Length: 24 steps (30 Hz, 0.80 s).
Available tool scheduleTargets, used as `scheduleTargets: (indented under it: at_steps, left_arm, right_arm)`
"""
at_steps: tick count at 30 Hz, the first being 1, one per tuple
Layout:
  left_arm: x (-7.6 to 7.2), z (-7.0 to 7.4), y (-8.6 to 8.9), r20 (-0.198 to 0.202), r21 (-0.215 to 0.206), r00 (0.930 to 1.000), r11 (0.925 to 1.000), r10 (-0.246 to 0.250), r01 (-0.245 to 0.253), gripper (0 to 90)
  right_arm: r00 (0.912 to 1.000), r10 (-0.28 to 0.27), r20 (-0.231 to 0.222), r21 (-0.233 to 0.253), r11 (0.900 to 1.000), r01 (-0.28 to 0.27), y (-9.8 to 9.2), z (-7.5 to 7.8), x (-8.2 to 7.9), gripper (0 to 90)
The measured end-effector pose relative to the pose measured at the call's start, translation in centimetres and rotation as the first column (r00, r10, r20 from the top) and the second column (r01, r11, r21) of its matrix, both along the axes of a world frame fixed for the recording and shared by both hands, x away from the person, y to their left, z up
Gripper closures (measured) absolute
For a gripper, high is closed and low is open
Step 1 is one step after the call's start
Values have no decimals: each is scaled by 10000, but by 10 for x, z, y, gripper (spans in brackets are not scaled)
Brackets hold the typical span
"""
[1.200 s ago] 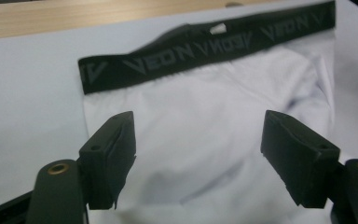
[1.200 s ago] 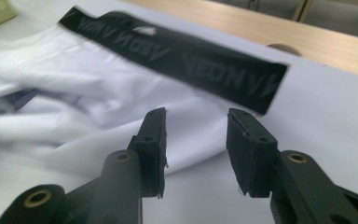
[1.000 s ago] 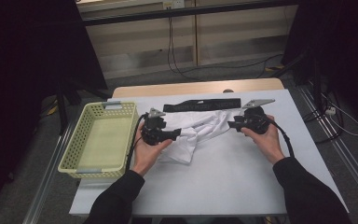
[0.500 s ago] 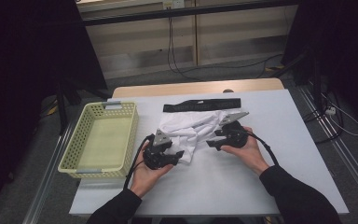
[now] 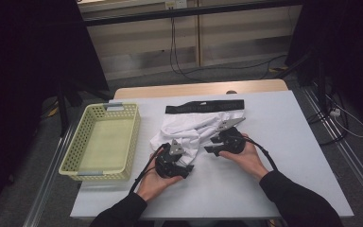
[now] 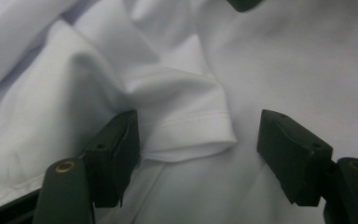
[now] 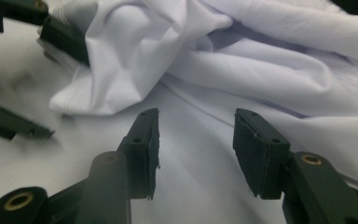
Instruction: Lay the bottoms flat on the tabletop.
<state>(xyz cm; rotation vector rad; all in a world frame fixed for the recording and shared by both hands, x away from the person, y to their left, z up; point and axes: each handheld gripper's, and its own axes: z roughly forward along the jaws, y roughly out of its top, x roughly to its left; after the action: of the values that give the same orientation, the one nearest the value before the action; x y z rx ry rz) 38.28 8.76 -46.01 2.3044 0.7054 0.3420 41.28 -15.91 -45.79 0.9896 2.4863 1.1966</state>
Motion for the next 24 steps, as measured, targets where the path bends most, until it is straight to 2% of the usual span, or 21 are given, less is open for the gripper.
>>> scheduleTargets:
  at_steps: [2, 3, 4, 5, 7, 8, 12, 14, 16, 18, 19, 21, 23, 24]
  left_arm:
    - [4, 1, 4, 225, 68, 9991, 9993, 372, -374, 436]
    - [7, 1, 6, 258, 67, 9983, 9986, 518, -520, 448]
    - [9, 2, 8, 294, 118, 9975, 9978, 648, -652, 509]
    - [10, 3, 9, 290, 41, 9957, 9961, 876, -878, 606]
    - [14, 7, 13, 11, -294, 9942, 9938, 1074, -1073, 795]
    - [15, 10, 14, -2, -498, 9933, 9921, 1153, -1152, 838]
    - [15, 30, 20, 99, -1109, 9923, 9863, 1237, -1219, 867]
    - [15, 40, 23, 248, -1423, 9904, 9811, 1359, -1310, 868]
    - [16, 49, 28, 115, -1851, 9889, 9722, 1483, -1437, 868]
    - [15, 55, 32, 112, -2338, 9847, 9579, 1738, -1664, 868]
    - [15, 59, 34, 247, -2266, 9830, 9587, 1820, -1718, 868]
    - [15, 64, 37, 475, -2332, 9787, 9550, 1996, -1835, 868]
    - [17, 66, 42, 395, -2492, 9742, 9463, 2223, -2058, 868]
    - [18, 66, 44, 404, -2474, 9723, 9451, 2300, -2133, 868]
  right_arm:
    - [10000, 56, -27, -75, 10000, -56, 2, -2, 0, 513]
    - [10000, 62, -39, -76, 10000, -62, 3, -3, 0, 513]
    - [10000, 78, -56, -85, 9999, -79, 4, -3, 0, 513]
    - [10000, 65, -51, -103, 9999, -66, 5, -3, 0, 513]
    - [10000, 83, -30, -93, 9999, -83, 5, -3, 1, 513]
    - [10000, 67, -19, -77, 9999, -67, 6, -3, 2, 513]
    - [10000, 89, 16, -19, 10000, -89, 8, -2, 4, 518]
    - [9999, 119, 5, -19, 9999, -119, 11, -2, 6, 521]
    - [9998, 175, 31, -15, 9998, -175, 14, -1, 7, 535]
    - [9995, 320, -17, 41, 9995, -320, 18, -1, 7, 549]
    - [9992, 389, 0, 47, 9992, -389, 21, -1, 7, 554]
    - [9982, 597, 38, 57, 9982, -598, 27, 0, 7, 569]
    - [9969, 783, 70, -32, 9969, -783, 35, 1, 7, 580]
    - [9962, 857, 132, -101, 9963, -855, 39, 1, 7, 589]
